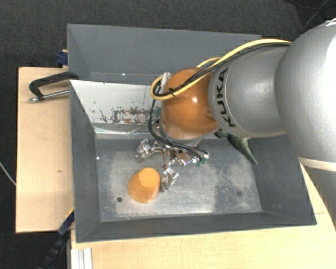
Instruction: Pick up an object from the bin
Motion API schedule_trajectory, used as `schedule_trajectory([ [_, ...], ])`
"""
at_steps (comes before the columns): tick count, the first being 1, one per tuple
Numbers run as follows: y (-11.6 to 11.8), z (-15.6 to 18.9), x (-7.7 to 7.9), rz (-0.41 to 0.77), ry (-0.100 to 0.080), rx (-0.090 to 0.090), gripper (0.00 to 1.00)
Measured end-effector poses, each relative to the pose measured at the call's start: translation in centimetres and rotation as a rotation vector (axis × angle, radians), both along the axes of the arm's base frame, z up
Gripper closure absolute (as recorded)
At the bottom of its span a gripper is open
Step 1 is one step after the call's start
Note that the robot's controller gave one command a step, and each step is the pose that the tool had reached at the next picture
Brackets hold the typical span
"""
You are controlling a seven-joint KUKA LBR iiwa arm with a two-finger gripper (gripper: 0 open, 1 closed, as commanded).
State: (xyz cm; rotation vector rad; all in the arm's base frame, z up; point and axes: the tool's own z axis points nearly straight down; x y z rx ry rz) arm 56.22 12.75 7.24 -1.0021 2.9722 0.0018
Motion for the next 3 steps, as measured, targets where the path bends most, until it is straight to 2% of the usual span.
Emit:
schedule_trajectory([
  [1,2.4,0.0,-2.4,0.316,-0.001,-0.001,0.00],
  [2,2.3,0.1,-2.3,0.314,-0.005,0.000,1.00],
  [3,1.0,15.1,-3.3,0.555,-0.009,-0.003,1.00],
])
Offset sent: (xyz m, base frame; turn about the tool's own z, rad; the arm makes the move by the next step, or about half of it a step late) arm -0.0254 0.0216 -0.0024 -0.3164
